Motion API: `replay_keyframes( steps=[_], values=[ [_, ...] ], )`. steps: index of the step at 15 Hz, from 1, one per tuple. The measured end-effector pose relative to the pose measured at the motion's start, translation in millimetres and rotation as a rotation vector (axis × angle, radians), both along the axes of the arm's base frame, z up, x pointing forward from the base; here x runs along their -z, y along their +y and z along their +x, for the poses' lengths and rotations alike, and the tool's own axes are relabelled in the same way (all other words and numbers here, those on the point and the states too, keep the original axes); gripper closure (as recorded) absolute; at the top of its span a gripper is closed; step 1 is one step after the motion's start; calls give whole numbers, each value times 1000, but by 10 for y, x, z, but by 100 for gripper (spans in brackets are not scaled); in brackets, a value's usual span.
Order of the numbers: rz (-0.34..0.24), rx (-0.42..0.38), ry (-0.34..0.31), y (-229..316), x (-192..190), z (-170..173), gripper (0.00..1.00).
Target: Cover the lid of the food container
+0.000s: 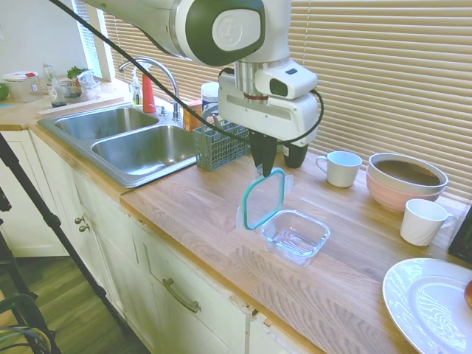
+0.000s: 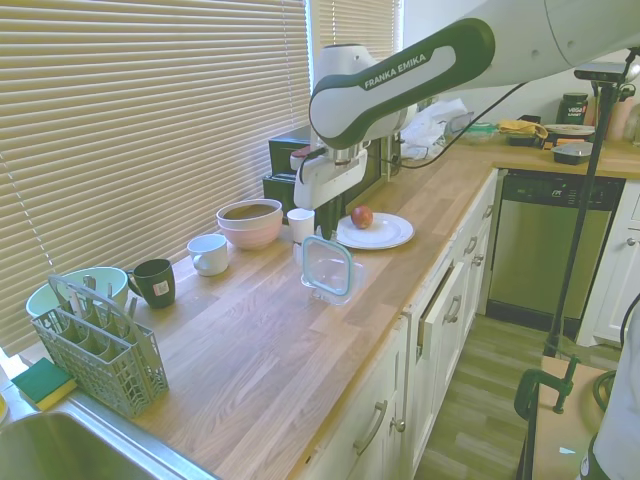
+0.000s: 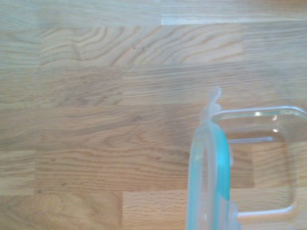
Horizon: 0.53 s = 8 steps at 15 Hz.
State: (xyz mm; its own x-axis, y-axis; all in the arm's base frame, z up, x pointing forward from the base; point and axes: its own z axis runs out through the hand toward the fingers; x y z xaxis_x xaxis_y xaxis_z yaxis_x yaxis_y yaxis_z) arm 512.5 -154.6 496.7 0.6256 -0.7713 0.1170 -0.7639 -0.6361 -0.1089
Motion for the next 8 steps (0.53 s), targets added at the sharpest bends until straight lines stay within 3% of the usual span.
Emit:
replay_keyframes(
  steps=[8],
  values=[
    [36, 26, -23, -435, -42, -64, 100]
  ],
)
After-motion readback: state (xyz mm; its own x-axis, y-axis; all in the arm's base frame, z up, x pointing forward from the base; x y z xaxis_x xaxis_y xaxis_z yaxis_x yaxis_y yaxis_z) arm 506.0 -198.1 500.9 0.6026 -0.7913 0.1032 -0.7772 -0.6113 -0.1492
